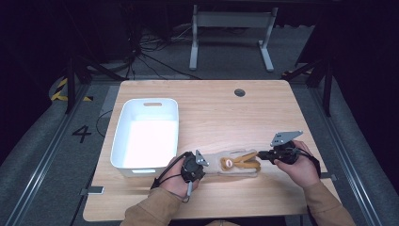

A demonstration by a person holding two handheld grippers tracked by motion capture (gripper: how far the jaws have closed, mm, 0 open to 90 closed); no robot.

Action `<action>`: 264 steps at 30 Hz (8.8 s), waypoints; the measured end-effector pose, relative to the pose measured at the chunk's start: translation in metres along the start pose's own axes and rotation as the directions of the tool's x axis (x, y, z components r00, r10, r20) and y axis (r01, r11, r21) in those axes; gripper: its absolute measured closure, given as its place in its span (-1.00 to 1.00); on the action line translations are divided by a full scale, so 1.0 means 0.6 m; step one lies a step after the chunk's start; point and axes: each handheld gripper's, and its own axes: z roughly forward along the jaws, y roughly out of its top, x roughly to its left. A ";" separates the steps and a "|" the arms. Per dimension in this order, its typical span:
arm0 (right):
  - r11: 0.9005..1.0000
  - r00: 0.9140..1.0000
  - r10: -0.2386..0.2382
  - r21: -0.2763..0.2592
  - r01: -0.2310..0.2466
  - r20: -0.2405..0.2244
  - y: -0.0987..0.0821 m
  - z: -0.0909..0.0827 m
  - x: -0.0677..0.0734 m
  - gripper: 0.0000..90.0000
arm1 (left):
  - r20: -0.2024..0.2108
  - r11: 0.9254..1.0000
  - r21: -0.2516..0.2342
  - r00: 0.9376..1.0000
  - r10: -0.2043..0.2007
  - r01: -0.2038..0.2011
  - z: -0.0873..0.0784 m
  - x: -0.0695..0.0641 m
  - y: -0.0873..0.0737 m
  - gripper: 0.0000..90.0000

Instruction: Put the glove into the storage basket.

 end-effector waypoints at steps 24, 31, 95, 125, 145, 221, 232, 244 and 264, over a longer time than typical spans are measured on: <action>0.999 1.000 0.026 0.037 -0.025 -0.002 -0.018 -0.019 0.002 0.98 | 0.048 0.998 0.029 0.997 -0.058 0.056 -0.017 0.011 0.011 0.27; 0.999 0.998 0.053 0.003 -0.054 0.013 -0.023 -0.032 0.002 0.98 | 0.062 0.999 -0.023 0.997 -0.037 0.039 -0.023 0.007 0.026 0.20; 0.990 0.993 0.118 -0.072 -0.118 0.001 -0.046 -0.056 -0.015 0.57 | 0.163 0.992 -0.068 0.980 0.114 -0.104 0.080 0.027 0.109 -0.42; 0.989 0.991 0.131 -0.071 -0.132 -0.024 -0.049 -0.043 -0.014 0.37 | 0.131 0.973 -0.034 0.964 0.233 -0.230 0.136 0.010 0.106 -0.97; 0.979 0.988 0.148 -0.137 -0.151 -0.031 -0.051 -0.052 -0.017 0.38 | 0.109 0.974 -0.090 0.970 0.215 -0.206 0.127 0.008 0.111 -0.07; 0.971 0.972 0.224 -0.065 -0.229 -0.068 -0.047 0.018 -0.087 0.46 | -0.005 0.956 -0.185 0.972 -0.235 0.230 -0.159 0.068 0.105 0.44; 0.970 0.971 0.232 -0.055 -0.236 -0.059 -0.054 0.016 -0.084 0.46 | -0.074 0.930 -0.225 0.946 -0.315 0.292 -0.215 0.101 0.083 0.44; 0.961 0.966 0.257 -0.092 -0.259 -0.035 -0.069 -0.003 -0.089 0.47 | -0.123 0.882 -0.244 0.889 -0.441 0.404 -0.251 0.151 0.052 0.44; 0.992 0.992 0.117 -0.057 -0.114 0.046 -0.064 0.016 -0.044 0.44 | -0.231 0.776 -0.269 0.744 -0.627 0.570 -0.259 0.191 0.020 0.44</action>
